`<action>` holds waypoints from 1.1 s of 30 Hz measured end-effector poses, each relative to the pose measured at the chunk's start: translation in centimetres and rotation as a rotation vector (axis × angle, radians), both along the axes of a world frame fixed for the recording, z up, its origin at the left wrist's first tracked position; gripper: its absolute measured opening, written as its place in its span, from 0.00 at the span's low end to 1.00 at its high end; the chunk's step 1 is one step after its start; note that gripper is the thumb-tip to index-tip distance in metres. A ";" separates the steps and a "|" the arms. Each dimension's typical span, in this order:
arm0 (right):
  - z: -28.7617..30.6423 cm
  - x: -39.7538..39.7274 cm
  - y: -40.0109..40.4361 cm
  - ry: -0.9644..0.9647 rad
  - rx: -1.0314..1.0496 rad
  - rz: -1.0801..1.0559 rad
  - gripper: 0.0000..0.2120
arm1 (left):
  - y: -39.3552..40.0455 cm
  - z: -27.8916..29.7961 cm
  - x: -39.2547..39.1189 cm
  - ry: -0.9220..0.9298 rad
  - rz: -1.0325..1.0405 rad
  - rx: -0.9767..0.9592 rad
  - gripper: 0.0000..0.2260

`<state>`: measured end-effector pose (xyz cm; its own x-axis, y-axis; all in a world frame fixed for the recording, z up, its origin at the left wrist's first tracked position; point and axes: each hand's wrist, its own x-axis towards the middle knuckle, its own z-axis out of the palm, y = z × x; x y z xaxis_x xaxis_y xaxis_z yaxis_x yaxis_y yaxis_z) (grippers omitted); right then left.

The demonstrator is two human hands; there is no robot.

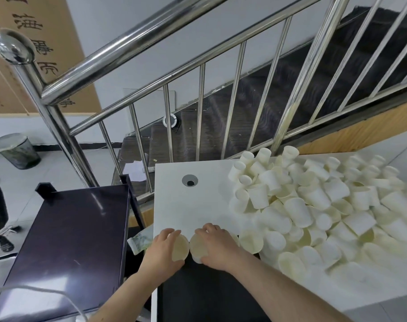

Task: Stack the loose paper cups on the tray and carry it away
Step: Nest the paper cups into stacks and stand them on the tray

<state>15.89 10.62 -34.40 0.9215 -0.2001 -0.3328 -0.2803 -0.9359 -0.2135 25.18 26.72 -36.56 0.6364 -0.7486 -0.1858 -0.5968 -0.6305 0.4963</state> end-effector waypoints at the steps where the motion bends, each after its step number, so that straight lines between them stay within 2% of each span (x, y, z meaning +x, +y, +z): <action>1: -0.1 0.0 0.1 0.003 0.002 0.002 0.31 | -0.1 -0.1 0.0 -0.007 -0.003 0.013 0.34; 6: -0.5 0.1 0.3 -0.018 0.035 -0.040 0.30 | -0.3 -0.5 0.3 -0.002 0.003 0.008 0.32; 12: 0.1 -0.4 -0.1 -0.036 0.050 -0.064 0.37 | -0.2 -0.1 0.3 0.044 0.007 -0.013 0.34; 15: 0.9 -0.9 -1.5 -0.079 0.031 -0.091 0.35 | -0.9 1.1 0.2 0.023 0.039 -0.081 0.30; 21: 3.2 -3.2 -8.0 -0.185 -0.031 -0.209 0.29 | -4.7 3.1 -1.0 0.009 0.107 -0.190 0.26; 25: 3.5 -5.4 -12.7 -0.204 -0.060 -0.282 0.27 | -7.4 2.9 -2.6 0.028 0.141 -0.197 0.25; 33: 3.7 -7.2 -21.4 -0.205 -0.046 -0.274 0.30 | -14.6 2.4 -6.6 0.094 0.229 -0.197 0.24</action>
<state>8.69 -10.79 -30.72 0.8783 -0.4600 -0.1307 -0.4782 -0.8417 -0.2507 18.54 12.13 -34.14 0.7793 -0.6156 -0.1171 -0.3967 -0.6293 0.6683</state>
